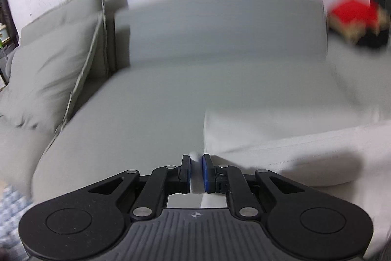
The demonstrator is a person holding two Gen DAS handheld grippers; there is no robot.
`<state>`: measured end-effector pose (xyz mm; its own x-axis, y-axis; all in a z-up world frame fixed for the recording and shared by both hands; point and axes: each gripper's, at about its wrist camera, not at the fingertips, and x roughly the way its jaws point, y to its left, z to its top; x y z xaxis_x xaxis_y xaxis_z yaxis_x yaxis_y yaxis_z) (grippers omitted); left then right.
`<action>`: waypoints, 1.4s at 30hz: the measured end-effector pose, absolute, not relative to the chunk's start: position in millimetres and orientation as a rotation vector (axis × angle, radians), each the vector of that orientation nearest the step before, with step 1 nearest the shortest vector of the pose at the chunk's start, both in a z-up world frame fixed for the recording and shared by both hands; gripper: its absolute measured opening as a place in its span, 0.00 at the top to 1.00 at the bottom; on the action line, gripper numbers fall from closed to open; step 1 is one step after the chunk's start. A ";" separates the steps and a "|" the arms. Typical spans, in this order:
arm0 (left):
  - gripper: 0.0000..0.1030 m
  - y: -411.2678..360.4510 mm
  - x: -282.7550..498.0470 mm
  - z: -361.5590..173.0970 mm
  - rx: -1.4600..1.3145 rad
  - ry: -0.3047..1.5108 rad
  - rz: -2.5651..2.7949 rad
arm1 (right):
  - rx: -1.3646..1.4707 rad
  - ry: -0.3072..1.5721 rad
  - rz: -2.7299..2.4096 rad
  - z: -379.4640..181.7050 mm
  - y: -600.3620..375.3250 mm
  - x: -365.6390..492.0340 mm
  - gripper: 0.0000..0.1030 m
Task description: Fold clothes
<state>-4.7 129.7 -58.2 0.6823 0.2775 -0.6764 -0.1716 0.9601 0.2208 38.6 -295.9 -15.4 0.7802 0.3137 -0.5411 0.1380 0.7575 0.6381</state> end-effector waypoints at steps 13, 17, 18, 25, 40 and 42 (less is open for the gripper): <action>0.58 91.2 2.2 -50.5 0.074 0.638 0.039 | 0.554 0.887 0.158 -44.1 -267.7 -9.0 0.69; 0.56 62.0 62.2 -85.8 0.165 0.764 0.046 | 0.530 1.010 0.291 -59.3 -245.7 -4.8 0.67; 0.59 58.6 69.8 -96.6 0.191 0.824 0.041 | 0.523 1.040 0.324 -63.1 -240.2 -3.8 0.64; 0.57 106.4 -56.0 -84.7 0.177 0.955 -0.139 | 0.511 1.164 0.485 -81.0 -222.7 -7.9 0.49; 0.52 175.7 48.2 -80.1 -0.108 0.720 0.072 | 0.598 0.738 0.199 -67.9 -288.7 49.1 0.68; 0.52 171.1 64.8 -83.0 -0.124 0.719 0.043 | 0.618 0.784 0.205 -81.7 -288.1 77.3 0.68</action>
